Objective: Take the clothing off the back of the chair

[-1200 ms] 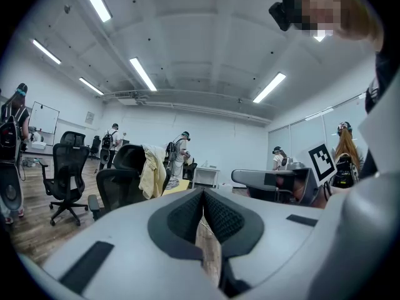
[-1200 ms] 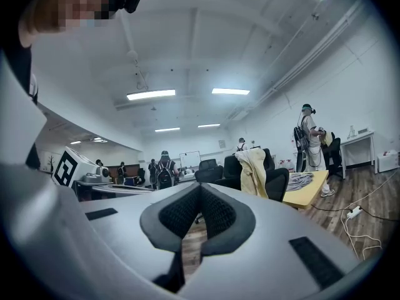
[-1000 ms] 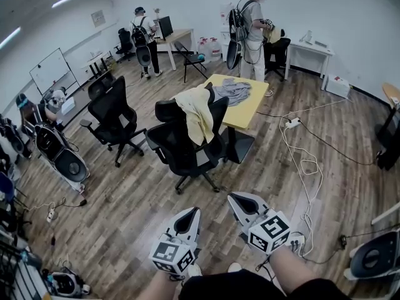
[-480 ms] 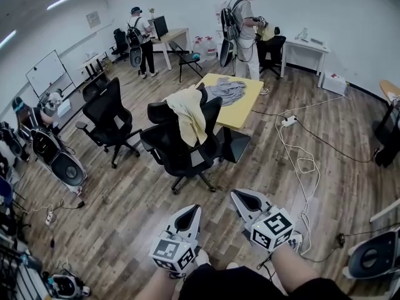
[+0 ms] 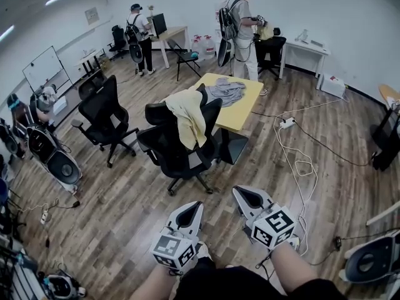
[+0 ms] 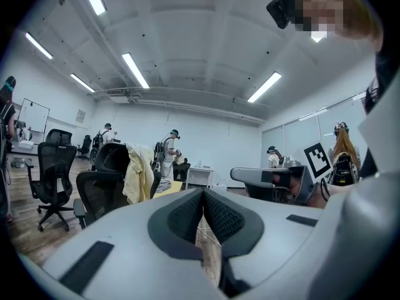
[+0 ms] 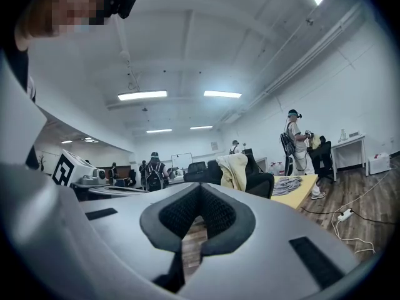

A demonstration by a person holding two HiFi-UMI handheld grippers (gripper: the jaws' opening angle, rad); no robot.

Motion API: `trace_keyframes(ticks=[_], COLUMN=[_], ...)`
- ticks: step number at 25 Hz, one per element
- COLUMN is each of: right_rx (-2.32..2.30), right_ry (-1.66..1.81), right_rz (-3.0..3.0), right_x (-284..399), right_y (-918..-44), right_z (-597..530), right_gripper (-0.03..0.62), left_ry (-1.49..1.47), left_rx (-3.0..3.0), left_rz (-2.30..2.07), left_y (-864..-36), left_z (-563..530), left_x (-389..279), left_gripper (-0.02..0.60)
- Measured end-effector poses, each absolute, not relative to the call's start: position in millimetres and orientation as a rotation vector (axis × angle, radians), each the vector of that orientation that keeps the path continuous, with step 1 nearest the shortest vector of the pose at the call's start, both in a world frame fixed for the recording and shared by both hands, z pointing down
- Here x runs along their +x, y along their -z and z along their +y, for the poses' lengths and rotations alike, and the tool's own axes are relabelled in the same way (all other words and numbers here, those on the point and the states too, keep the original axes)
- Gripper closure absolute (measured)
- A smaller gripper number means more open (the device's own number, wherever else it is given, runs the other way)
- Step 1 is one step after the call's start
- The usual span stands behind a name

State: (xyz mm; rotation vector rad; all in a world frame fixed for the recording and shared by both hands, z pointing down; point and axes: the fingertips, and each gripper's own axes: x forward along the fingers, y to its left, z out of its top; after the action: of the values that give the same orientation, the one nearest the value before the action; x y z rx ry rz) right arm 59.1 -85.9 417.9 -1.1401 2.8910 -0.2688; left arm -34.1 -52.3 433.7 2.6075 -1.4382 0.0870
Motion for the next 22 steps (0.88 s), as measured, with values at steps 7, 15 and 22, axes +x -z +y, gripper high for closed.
trace_keyframes(ticks=[7,15,22], right_rx=[-1.156,-1.171,-1.233], right_ry=[0.279,0.286,0.282], right_rz=[2.899,2.921,2.920], right_x=[36.2,-4.1,-48.2], right_y=[-423.4,-428.2,-430.2], right_z=[-128.3,-183.6,-239.6], right_gripper=[0.580,0.580,0.579], left_ry=[-0.073,-0.049,-0.030], left_rx=[2.600,2.587,2.586], left_rz=[-1.416,-1.403,-1.367], left_y=[-439.3,-445.9,-448.3], left_z=[-93.9,-148.0,-197.7], left_x=[-53.1,-88.9,-131.8], left_gripper=[0.563,0.563,0.563])
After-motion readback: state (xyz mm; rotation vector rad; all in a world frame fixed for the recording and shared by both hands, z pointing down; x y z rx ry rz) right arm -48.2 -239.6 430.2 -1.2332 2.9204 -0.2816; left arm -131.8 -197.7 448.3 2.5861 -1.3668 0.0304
